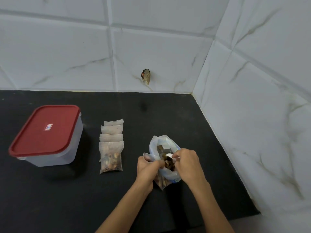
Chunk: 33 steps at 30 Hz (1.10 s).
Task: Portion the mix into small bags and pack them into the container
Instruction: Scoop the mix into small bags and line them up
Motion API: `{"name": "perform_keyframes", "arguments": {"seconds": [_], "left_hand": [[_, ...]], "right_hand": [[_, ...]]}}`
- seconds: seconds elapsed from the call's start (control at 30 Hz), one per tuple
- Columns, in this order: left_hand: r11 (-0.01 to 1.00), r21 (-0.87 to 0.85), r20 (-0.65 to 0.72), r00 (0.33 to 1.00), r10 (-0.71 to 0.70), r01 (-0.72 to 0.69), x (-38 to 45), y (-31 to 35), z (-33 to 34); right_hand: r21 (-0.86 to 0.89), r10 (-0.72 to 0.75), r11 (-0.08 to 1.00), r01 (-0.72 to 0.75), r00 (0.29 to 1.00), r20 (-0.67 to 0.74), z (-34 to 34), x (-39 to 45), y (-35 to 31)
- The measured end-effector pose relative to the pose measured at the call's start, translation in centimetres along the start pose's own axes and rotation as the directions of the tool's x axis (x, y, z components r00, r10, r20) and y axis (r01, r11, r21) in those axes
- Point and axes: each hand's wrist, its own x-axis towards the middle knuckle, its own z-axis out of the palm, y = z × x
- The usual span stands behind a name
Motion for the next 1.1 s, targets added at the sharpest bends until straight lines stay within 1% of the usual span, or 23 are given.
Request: {"name": "perform_keyframes", "arguments": {"seconds": [0.03, 0.17, 0.23, 0.3, 0.43, 0.5, 0.6, 0.7, 0.73, 0.8, 0.93, 1.1], "left_hand": [[1.000, -0.010, 0.001, 1.000, 0.007, -0.007, 0.0, -0.1, -0.1], [1.000, -0.008, 0.020, 1.000, 0.013, -0.013, -0.3, -0.2, -0.2], [1.000, -0.016, 0.028, 0.999, 0.017, -0.016, -0.5, -0.2, -0.2], [0.999, -0.030, 0.035, 0.999, 0.029, -0.028, -0.7, -0.1, -0.2], [0.997, -0.047, 0.034, 0.998, 0.062, -0.060, -1.4, -0.2, 0.0], [0.994, -0.056, 0.050, 0.994, 0.097, -0.094, -1.9, -0.2, 0.0], [0.990, -0.013, 0.098, 0.985, 0.141, -0.140, -2.1, 0.0, 0.1], [0.986, 0.067, 0.142, 0.980, 0.142, -0.153, -2.0, 0.4, 0.3], [0.982, 0.090, 0.149, 0.978, 0.149, -0.163, -1.9, 0.4, 0.4], [0.976, 0.124, 0.154, 0.975, 0.160, -0.180, -2.0, 0.5, 0.5], [0.977, 0.139, 0.148, 0.979, 0.141, -0.162, -1.8, 0.3, 0.3], [0.976, 0.152, 0.133, 0.982, 0.134, -0.154, -1.8, -0.2, 0.1]], "right_hand": [[0.008, 0.005, 1.000, -0.005, 1.000, 0.000, 0.0, -0.1, 0.1], [-0.005, 0.036, 0.999, -0.036, 0.996, -0.081, 0.7, 0.0, 0.0], [0.038, 0.078, 0.996, -0.076, 0.995, -0.058, 1.0, 0.2, 0.1], [0.077, 0.149, 0.986, -0.146, 0.988, -0.031, 0.8, 0.6, 0.4], [0.150, 0.316, 0.935, -0.321, 0.947, 0.054, 0.2, 0.9, 1.3], [0.210, 0.372, 0.899, -0.385, 0.923, 0.099, 0.3, 0.8, 2.0], [0.351, 0.473, 0.788, -0.506, 0.862, 0.181, 0.4, 0.5, 2.8], [0.539, 0.549, 0.600, -0.591, 0.795, 0.260, 0.7, -0.1, 3.0], [0.586, 0.558, 0.542, -0.602, 0.779, 0.284, 0.7, -0.4, 3.0], [0.663, 0.534, 0.453, -0.596, 0.777, 0.333, 0.7, -0.8, 2.9], [0.707, 0.502, 0.341, -0.619, 0.756, 0.420, 0.6, -1.1, 3.1], [0.709, 0.471, 0.291, -0.642, 0.742, 0.478, 0.3, -1.0, 3.3]]}}
